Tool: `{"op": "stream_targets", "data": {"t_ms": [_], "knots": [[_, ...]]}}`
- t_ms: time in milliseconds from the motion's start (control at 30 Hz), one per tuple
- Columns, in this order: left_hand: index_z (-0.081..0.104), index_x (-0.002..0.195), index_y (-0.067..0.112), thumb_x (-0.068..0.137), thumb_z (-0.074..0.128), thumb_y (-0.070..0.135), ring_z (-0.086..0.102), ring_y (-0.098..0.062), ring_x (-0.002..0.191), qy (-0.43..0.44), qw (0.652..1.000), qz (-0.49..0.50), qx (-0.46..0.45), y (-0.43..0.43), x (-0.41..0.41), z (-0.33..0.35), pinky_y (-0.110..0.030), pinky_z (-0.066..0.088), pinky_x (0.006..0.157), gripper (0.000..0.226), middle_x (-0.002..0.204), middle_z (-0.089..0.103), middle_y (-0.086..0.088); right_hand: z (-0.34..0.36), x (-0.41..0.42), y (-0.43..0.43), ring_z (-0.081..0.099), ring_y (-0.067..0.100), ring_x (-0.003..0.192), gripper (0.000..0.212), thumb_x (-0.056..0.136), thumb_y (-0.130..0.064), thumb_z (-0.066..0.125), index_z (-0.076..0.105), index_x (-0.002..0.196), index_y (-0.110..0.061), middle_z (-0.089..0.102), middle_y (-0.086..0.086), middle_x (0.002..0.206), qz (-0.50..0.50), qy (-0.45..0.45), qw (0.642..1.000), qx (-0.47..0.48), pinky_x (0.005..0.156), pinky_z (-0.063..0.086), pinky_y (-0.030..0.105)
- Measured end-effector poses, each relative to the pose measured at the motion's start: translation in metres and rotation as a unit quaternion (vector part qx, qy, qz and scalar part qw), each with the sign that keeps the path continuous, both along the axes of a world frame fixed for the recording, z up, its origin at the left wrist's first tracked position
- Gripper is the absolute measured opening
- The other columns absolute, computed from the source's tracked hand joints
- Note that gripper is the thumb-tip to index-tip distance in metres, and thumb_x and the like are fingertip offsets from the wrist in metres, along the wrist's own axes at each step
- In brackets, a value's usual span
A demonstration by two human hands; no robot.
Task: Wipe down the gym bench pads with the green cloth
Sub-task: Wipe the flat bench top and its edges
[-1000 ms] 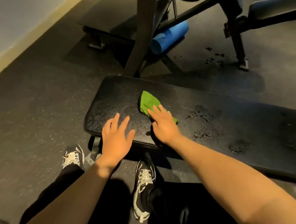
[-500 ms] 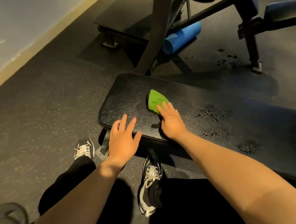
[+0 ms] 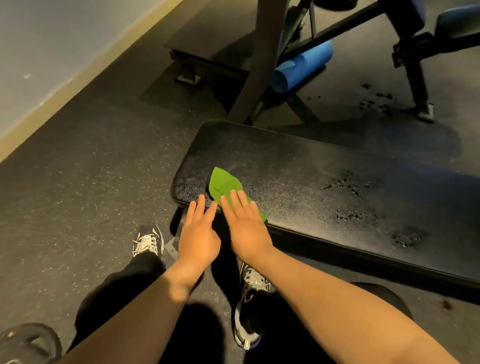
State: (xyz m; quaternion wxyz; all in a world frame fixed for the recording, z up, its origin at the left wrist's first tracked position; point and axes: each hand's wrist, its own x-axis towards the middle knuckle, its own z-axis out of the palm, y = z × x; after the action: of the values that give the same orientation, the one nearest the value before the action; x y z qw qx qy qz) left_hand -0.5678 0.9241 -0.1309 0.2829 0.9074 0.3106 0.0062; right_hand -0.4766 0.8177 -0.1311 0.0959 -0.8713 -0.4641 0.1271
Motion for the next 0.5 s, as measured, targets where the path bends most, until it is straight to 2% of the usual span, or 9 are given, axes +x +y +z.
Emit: {"op": "stream_targets", "data": {"t_ms": [100, 300, 500], "knots": [[0.026, 0.159, 0.019, 0.087, 0.044, -0.008, -0.006, -0.028, 0.155, 0.009, 1.000, 0.007, -0.008, -0.005, 0.001, 0.000, -0.037, 0.007, 0.124, 0.079, 0.169, 0.000, -0.008, 0.000, 0.007, -0.010, -0.019, 0.024, 0.150, 0.087, 0.093, 0.002, 0.044, -0.012, 0.157, -0.018, -0.017, 0.008, 0.164, 0.002, -0.043, 0.999, -0.020, 0.124, -0.002, 0.042], [0.027, 0.158, 0.026, 0.089, 0.045, -0.004, -0.007, -0.026, 0.155, 0.012, 0.999, -0.029, -0.006, -0.023, 0.007, -0.001, -0.045, 0.015, 0.124, 0.077, 0.169, 0.003, -0.004, 0.001, 0.021, -0.045, -0.017, 0.024, 0.151, 0.090, 0.088, 0.011, 0.040, -0.011, 0.157, -0.016, -0.015, 0.009, 0.164, -0.072, -0.049, 0.996, -0.011, 0.124, -0.002, 0.040], [0.030, 0.157, 0.028, 0.089, 0.042, -0.005, -0.008, -0.025, 0.155, 0.004, 1.000, -0.009, -0.027, -0.027, 0.011, 0.002, -0.039, 0.016, 0.122, 0.077, 0.169, 0.005, -0.001, -0.005, 0.032, -0.082, -0.009, 0.027, 0.152, 0.093, 0.086, 0.008, 0.053, -0.003, 0.158, -0.014, -0.005, 0.012, 0.165, -0.114, -0.071, 0.991, -0.021, 0.124, 0.001, 0.041]]}}
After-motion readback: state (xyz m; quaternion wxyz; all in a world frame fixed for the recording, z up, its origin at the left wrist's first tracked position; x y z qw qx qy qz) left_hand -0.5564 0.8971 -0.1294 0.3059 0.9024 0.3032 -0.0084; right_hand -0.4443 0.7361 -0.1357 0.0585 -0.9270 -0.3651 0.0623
